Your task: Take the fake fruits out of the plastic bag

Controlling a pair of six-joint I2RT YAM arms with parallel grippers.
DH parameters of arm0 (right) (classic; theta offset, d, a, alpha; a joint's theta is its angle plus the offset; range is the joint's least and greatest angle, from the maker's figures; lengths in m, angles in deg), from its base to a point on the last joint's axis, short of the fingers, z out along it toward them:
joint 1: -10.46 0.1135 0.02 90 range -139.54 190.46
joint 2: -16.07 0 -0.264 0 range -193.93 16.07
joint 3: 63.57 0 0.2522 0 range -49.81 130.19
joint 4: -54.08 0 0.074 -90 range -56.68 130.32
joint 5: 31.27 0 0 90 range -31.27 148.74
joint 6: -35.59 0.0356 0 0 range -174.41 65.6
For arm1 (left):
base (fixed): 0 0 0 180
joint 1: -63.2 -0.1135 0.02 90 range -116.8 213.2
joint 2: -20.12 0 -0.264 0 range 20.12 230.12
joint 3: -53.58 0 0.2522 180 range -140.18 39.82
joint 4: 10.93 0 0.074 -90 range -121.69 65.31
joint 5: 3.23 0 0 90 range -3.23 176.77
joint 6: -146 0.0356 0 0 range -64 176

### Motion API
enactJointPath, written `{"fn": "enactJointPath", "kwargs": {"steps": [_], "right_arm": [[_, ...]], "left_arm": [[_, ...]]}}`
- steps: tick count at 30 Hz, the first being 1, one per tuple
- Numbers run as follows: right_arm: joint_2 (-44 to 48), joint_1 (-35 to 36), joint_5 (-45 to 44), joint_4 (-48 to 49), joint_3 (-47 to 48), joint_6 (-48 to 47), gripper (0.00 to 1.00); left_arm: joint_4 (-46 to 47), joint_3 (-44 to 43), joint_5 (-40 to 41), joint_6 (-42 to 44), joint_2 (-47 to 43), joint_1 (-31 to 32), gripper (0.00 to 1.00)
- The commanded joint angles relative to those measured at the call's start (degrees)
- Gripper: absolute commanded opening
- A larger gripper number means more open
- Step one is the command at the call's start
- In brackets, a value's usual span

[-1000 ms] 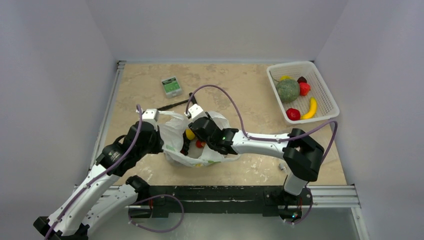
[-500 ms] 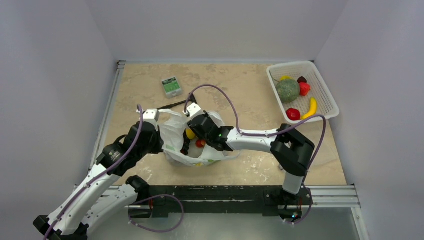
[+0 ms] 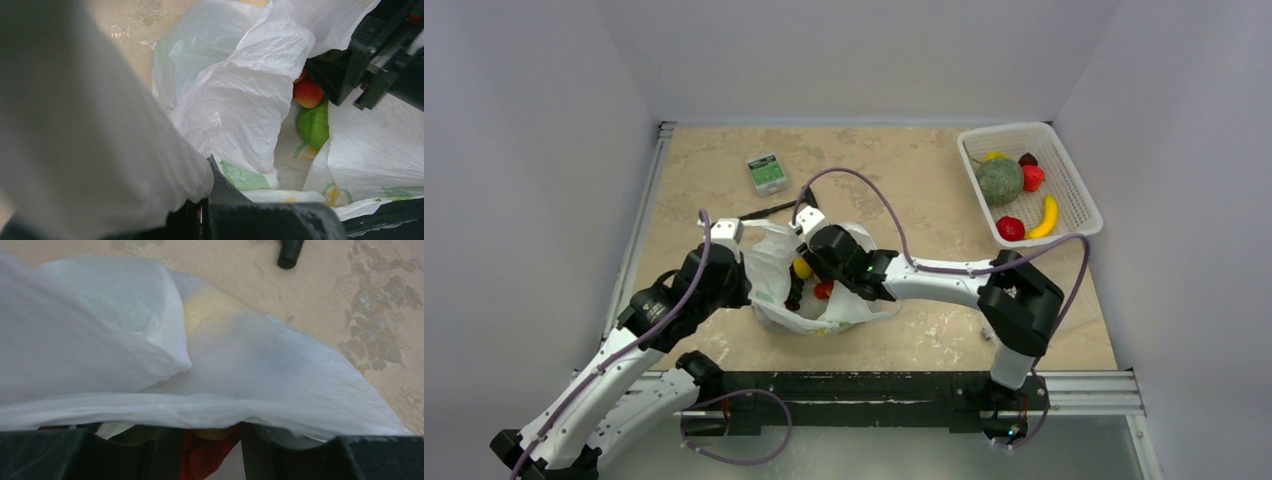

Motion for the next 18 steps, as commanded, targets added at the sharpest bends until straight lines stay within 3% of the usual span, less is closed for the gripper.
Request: {"fn": "enactJointPath", "kwargs": {"steps": [1,11,18], "right_arm": [[8.5,0.2,12.8,-0.3,-0.4,-0.9,0.0],[15.3,0.2,28.4,-3.9,-2.4,-1.0,0.0],[17.1,0.2,32.7,-5.6,-1.8,-1.0,0.0]], "left_arm": [[0.8,-0.6,1.3,-0.5,-0.1,0.7,0.0],[0.8,-0.7,1.1,-0.4,0.3,0.8,0.0],[0.8,-0.8,1.1,-0.4,0.2,0.8,0.0]]}}
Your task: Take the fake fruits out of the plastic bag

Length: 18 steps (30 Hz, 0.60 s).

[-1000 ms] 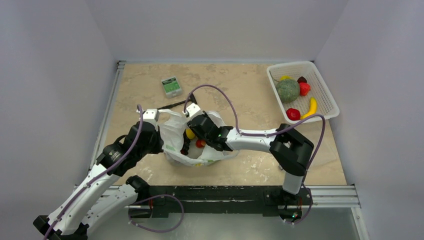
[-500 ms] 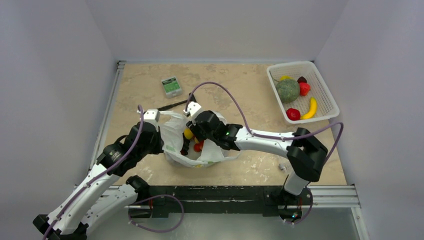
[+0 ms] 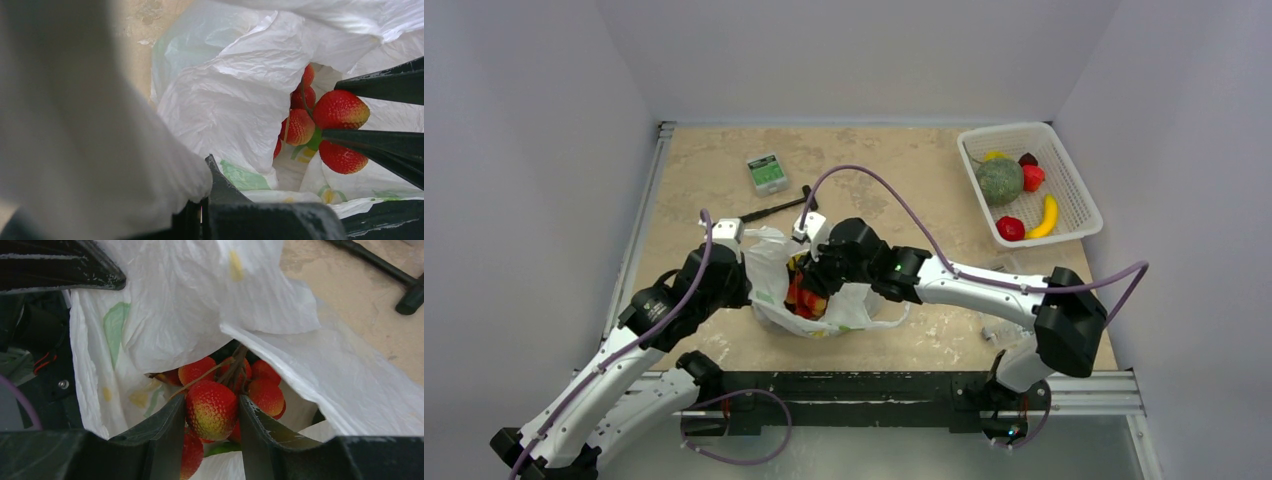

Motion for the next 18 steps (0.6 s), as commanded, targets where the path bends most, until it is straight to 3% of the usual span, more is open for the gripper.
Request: {"fn": "enactJointPath", "kwargs": {"steps": [1,18], "right_arm": [[3.6,0.1,3.6,-0.6,0.0,-0.9,0.0],[19.8,0.0,-12.9,8.4,1.4,4.4,0.0]], "left_arm": [[0.8,-0.8,0.9,-0.4,-0.3,0.5,0.0],[0.7,-0.7,1.0,-0.4,-0.5,0.9,0.0]]}}
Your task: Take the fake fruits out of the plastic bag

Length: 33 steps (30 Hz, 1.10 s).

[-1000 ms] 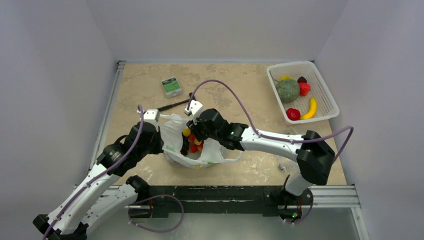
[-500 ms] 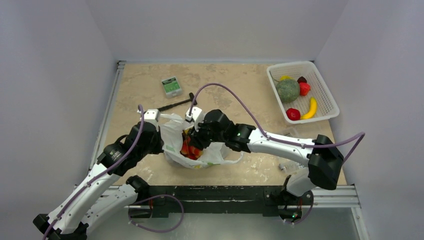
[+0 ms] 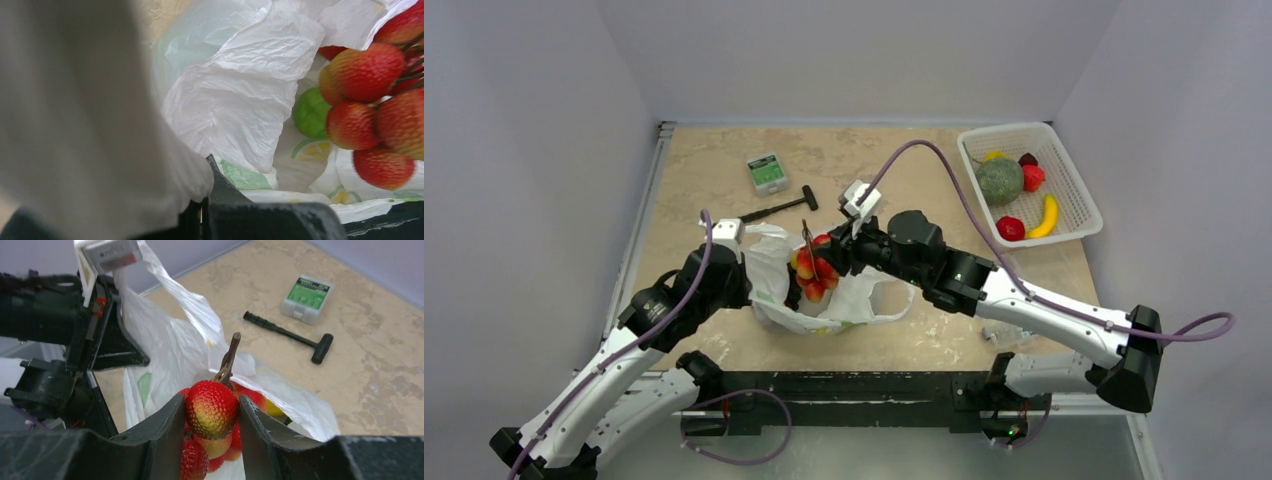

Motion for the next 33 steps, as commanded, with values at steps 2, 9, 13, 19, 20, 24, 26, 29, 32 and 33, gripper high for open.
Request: {"fn": "enactJointPath", "kwargs": {"steps": [2,9,13,19,20,24,26,29,32,33], "right_arm": [[2.1,-0.1,-7.7,7.5,4.7,2.4,0.0],[2.1,-1.4,-11.2,5.9,11.3,2.6,0.0],[4.2,-3.8,-15.2,5.4,12.0,0.7,0.0],[6.9,-8.5,-20.6,8.2,9.0,1.7,0.0],[7.3,-8.7,-23.4,9.0,8.6,1.6,0.0],[8.7,-11.2,-37.0,10.8,7.2,2.0,0.0],[10.3,-13.7,-42.7,13.1,5.0,2.3,0.0],[11.8,-20.0,-48.5,15.0,1.8,3.2,0.0],[11.4,-28.7,-50.5,13.0,0.2,6.8,0.0],[11.0,-31.6,-50.9,11.8,0.1,8.2,0.0]], "left_arm": [[0.7,-0.7,1.0,-0.5,-0.4,0.7,0.0],[0.5,-0.8,1.4,-0.7,-0.7,1.2,0.0],[0.5,-0.7,1.7,-0.7,-0.9,1.6,0.0],[0.5,-0.7,1.6,-0.8,-0.7,1.6,0.0],[0.5,-0.8,1.6,-0.7,-0.8,1.6,0.0],[0.5,-0.7,1.6,-0.8,-0.8,1.7,0.0],[0.5,-0.7,1.6,-0.7,-0.8,1.8,0.0],[0.5,-0.7,1.6,-0.7,-0.8,1.8,0.0],[0.6,-0.7,1.5,-0.7,-0.7,1.9,0.0],[0.6,-0.7,1.5,-0.6,-0.7,1.9,0.0]]}}
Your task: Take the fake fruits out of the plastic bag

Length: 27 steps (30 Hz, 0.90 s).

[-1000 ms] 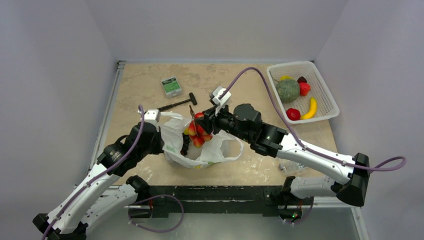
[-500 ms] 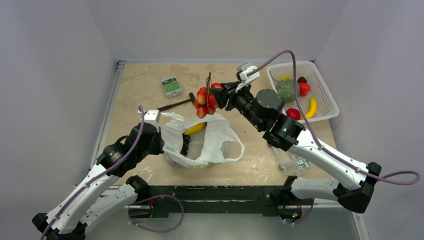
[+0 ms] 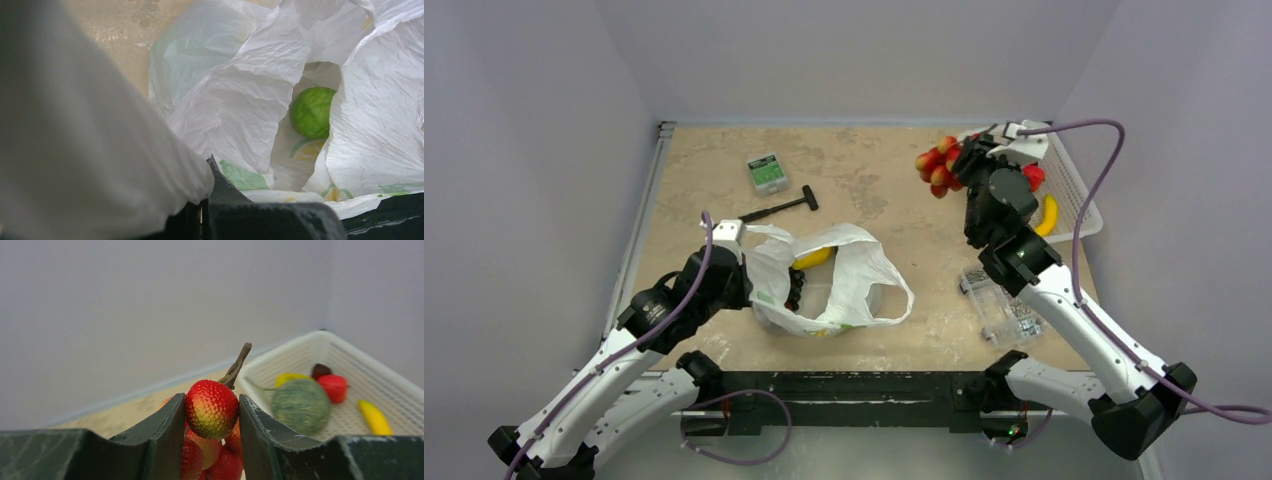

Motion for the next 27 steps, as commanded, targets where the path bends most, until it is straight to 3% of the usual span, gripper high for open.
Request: {"fn": "enactJointPath", "kwargs": {"steps": [1,8,14,22,27], "right_arm": [[-0.1,-10.8,-9.0,1.5,-0.8,5.8,0.0],[-5.6,-25.4,-9.1,-0.9,0.2,7.7,0.0],[-11.7,-33.4,-5.1,1.8,-2.0,10.2,0.0],[-23.9,-36.5,-1.9,-6.0,1.7,15.5,0.01],[-28.9,-38.8,-1.0,-10.0,3.1,17.6,0.07]], "left_arm": [[0.6,-0.7,0.6,-0.7,-0.2,0.4,0.0],[0.6,-0.7,0.7,-0.7,-0.4,0.5,0.0],[0.6,-0.7,0.7,-0.7,-0.5,0.5,0.0],[0.5,-0.7,1.1,-0.8,-1.2,0.9,0.0],[0.3,-0.6,1.4,-0.9,-1.4,1.0,0.0]]}}
